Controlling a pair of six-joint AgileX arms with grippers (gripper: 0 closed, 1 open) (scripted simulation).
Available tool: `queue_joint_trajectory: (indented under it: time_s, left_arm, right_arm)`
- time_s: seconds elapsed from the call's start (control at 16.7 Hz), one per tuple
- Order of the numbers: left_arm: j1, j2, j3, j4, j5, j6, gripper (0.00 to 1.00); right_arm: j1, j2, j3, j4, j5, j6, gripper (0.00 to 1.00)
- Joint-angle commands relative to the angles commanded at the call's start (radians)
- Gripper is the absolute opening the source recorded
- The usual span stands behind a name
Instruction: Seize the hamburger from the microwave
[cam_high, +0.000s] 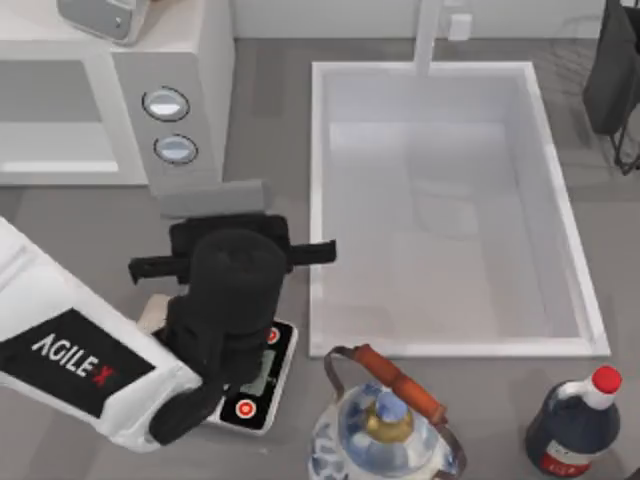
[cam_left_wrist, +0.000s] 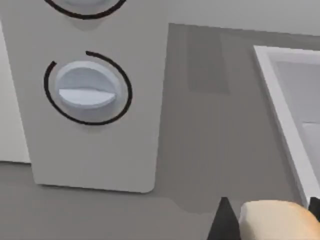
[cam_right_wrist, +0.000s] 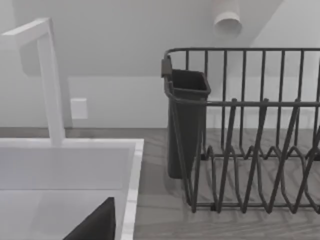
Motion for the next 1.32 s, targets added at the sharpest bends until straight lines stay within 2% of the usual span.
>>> queue_joint_trajectory:
  time_s: [0.18, 0.48, 1.26, 1.32]
  left_arm:
    - [-0.012, 0.095, -0.067, 0.073, 0.030, 0.005, 0.00]
    - [-0.013, 0.107, -0.078, 0.083, 0.036, 0.006, 0.00]
    - [-0.013, 0.107, -0.078, 0.083, 0.036, 0.006, 0.98]
    - [-0.013, 0.107, -0.078, 0.083, 0.036, 0.006, 1.00]
  right_arm:
    - [0.000, 0.000, 0.000, 0.000, 0.000, 0.000, 1.00]
    - [0.000, 0.000, 0.000, 0.000, 0.000, 0.000, 1.00]
    - [0.000, 0.000, 0.000, 0.000, 0.000, 0.000, 1.00]
    - [0.000, 0.000, 0.000, 0.000, 0.000, 0.000, 1.00]
